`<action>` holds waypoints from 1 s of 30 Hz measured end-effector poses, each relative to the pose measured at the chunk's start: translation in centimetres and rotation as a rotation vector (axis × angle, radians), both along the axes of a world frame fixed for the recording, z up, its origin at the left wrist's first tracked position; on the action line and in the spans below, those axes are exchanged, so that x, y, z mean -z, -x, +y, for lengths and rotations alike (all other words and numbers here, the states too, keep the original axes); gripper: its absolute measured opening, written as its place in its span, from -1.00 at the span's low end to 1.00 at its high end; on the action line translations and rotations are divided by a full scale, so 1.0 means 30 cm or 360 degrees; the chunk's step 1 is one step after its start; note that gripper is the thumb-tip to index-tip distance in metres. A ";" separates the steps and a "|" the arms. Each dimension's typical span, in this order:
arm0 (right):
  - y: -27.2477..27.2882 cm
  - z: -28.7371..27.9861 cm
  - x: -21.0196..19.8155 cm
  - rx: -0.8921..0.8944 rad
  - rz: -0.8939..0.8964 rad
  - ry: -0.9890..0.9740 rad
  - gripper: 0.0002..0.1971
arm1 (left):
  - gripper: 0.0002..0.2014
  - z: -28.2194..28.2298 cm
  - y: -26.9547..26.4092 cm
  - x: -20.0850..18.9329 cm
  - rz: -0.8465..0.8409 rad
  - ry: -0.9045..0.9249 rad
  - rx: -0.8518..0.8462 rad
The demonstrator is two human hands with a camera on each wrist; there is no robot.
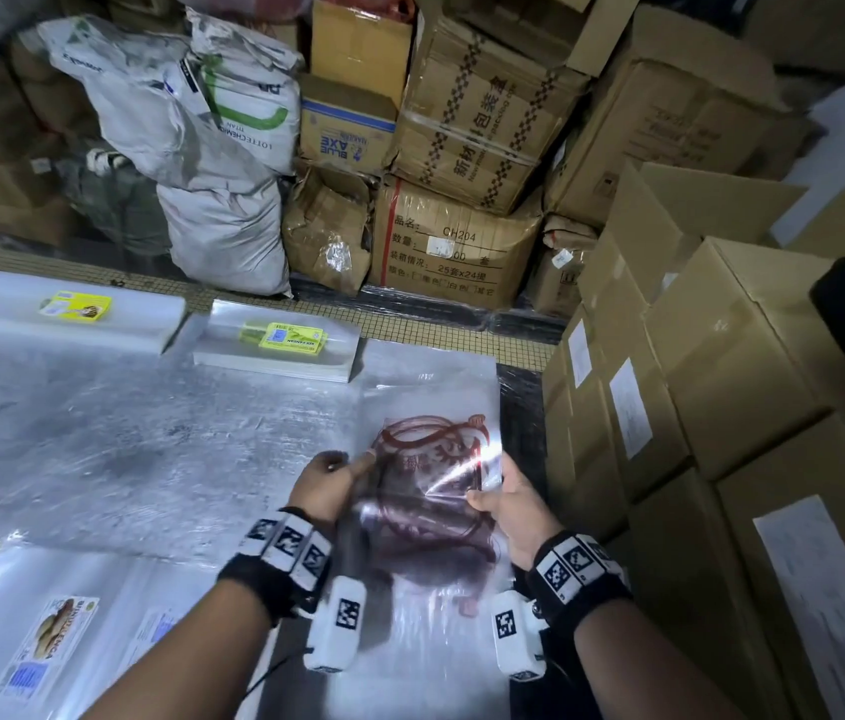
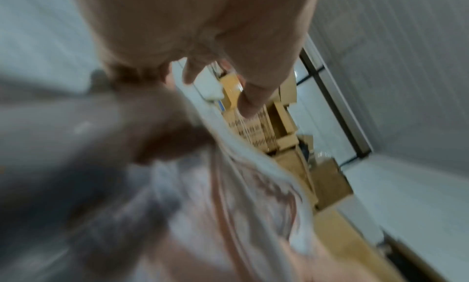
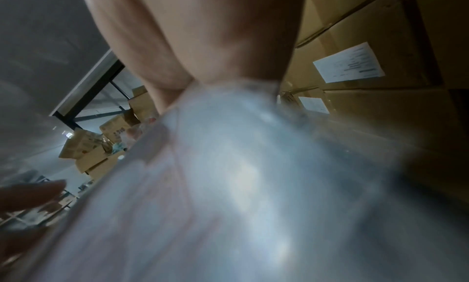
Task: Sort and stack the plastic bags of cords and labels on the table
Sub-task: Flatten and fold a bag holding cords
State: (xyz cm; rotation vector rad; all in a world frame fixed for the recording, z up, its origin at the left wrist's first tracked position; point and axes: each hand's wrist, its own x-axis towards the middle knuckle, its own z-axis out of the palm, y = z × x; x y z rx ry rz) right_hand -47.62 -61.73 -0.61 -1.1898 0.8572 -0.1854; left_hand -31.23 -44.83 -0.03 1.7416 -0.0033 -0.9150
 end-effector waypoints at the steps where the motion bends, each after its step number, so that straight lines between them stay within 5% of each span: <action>1: 0.002 -0.008 -0.013 0.0007 -0.0069 -0.0030 -0.48 | -0.18 0.025 -0.014 -0.014 0.0340 0.0214 0.0051; 3: 0.004 -0.026 -0.031 0.0018 -0.0201 -0.0113 -0.45 | -0.37 0.065 -0.022 -0.061 0.0734 0.0445 0.0259; 6: -0.001 -0.037 -0.046 0.0018 -0.0281 -0.0204 -0.42 | -0.66 0.064 -0.018 -0.094 0.0699 0.0672 0.0431; 13: 0.004 -0.037 -0.023 0.0038 0.0039 -0.0193 -0.66 | -0.59 0.022 0.035 -0.037 0.0649 0.0645 0.0273; 15: 0.000 -0.033 -0.014 0.0082 0.0108 -0.0212 -0.64 | -0.54 0.022 0.033 -0.007 0.0585 0.0610 0.0285; 17: -0.006 -0.025 0.003 0.0123 0.0120 -0.0235 -0.58 | -0.78 0.020 0.038 0.000 0.0513 0.0586 0.0250; 21: -0.023 -0.017 0.016 0.0147 0.0090 -0.0256 -0.29 | -0.65 0.000 0.049 -0.015 0.0489 0.0614 0.0239; 25: -0.036 -0.020 -0.024 0.0116 -0.0012 -0.0200 -0.49 | -0.68 -0.010 0.026 -0.038 0.0484 0.0676 0.0131; 30: -0.057 -0.032 -0.044 0.0102 -0.0012 -0.0231 -0.39 | -0.83 -0.002 -0.015 -0.016 0.0524 0.0377 0.0140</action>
